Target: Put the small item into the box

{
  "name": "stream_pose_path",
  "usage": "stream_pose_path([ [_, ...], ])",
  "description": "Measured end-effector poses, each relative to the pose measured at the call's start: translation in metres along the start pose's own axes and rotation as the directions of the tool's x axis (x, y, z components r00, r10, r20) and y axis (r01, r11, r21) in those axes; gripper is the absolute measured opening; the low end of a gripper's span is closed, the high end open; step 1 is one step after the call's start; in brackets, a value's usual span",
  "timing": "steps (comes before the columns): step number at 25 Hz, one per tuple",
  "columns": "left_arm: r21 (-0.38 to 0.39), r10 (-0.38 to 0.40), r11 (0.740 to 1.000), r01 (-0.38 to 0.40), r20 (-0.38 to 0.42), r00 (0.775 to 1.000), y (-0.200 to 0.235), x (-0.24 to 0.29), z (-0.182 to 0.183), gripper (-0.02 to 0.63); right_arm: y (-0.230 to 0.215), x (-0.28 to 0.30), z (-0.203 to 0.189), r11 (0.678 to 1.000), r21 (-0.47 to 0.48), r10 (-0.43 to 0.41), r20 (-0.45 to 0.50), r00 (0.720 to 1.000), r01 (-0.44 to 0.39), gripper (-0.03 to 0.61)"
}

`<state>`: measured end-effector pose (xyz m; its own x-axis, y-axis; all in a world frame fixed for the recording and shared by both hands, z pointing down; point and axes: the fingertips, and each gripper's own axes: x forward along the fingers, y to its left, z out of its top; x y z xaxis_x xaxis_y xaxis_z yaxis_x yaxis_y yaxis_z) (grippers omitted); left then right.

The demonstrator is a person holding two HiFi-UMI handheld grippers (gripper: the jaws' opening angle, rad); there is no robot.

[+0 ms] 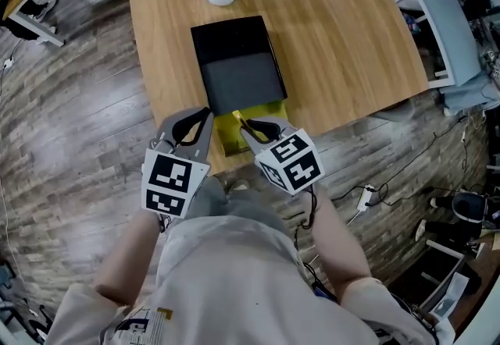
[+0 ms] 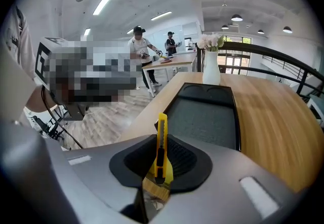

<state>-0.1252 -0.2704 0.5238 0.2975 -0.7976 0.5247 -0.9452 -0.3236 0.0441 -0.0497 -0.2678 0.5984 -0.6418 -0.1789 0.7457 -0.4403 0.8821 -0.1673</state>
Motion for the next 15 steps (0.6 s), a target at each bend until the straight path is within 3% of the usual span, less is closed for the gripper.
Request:
stream_pose_path([
  [15, -0.076, -0.028, 0.997, 0.022, -0.082, 0.996, 0.005, 0.036, -0.071, 0.003, -0.008, 0.073, -0.051, 0.995, -0.09, 0.03, -0.213, 0.977, -0.05, 0.064],
])
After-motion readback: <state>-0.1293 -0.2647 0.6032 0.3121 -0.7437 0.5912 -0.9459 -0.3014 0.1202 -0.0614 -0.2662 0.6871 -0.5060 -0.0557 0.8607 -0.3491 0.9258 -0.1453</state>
